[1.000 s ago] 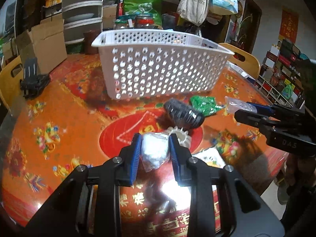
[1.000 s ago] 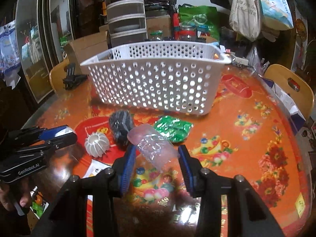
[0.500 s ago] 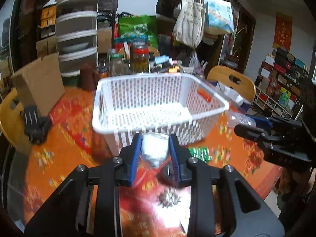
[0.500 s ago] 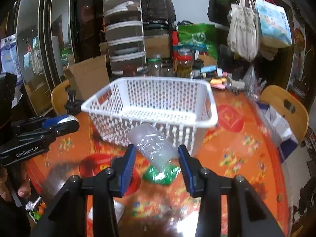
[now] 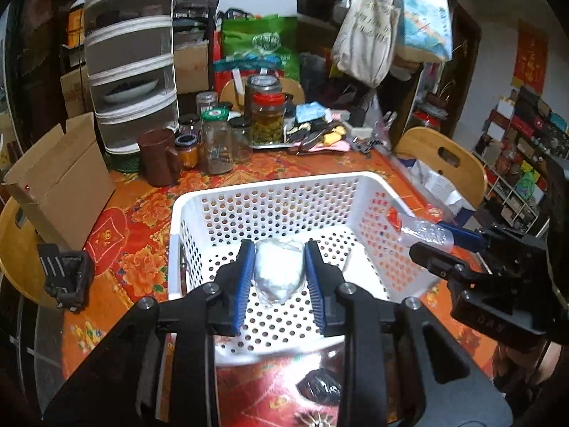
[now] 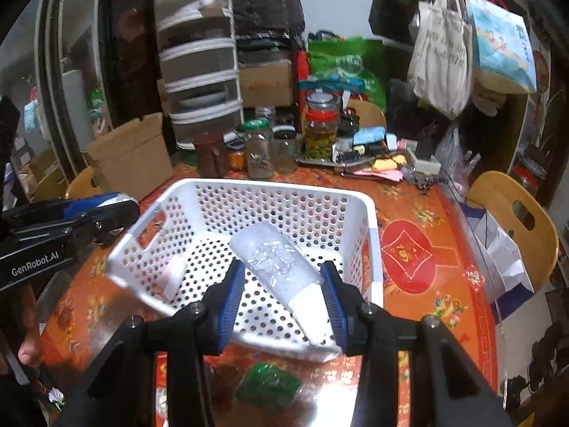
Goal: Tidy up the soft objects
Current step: 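Carry the white bag and clear bag over the basket with both tools, then open both tools to drop the two bags into the basket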
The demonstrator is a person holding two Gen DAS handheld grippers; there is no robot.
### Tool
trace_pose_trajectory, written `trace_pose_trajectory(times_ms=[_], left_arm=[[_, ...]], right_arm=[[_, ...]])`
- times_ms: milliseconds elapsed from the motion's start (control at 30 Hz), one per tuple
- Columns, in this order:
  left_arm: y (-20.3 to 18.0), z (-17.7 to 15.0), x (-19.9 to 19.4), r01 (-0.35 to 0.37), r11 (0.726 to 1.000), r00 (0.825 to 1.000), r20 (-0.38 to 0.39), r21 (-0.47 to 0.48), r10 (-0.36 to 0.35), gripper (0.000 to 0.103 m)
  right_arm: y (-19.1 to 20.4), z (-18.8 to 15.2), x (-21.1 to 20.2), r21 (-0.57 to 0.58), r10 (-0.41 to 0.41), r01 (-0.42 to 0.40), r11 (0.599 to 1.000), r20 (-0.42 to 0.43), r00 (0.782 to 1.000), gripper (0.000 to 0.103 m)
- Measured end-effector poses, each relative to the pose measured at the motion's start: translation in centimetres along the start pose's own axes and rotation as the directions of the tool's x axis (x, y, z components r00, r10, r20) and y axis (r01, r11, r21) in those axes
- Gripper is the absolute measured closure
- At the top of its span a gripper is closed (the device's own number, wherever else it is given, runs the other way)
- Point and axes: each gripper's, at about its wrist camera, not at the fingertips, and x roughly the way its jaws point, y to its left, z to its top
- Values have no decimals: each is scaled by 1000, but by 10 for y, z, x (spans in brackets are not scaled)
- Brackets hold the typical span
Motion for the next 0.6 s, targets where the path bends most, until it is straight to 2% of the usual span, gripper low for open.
trace_pose_trajectory(times_ms=[200, 333, 600], left_arm=[[8, 9, 57, -29, 999, 995, -95, -37, 26, 77], [12, 4, 95, -49, 998, 983, -180, -45, 40, 77], [18, -11, 124, -54, 998, 969, -245, -42, 42, 76]], right_arm=[[-7, 9, 47, 11, -30, 31, 999, -89, 996, 60], [-7, 10, 79, -1, -50, 50, 999, -159, 986, 60], [-6, 2, 112, -19, -68, 65, 998, -233, 970, 60]])
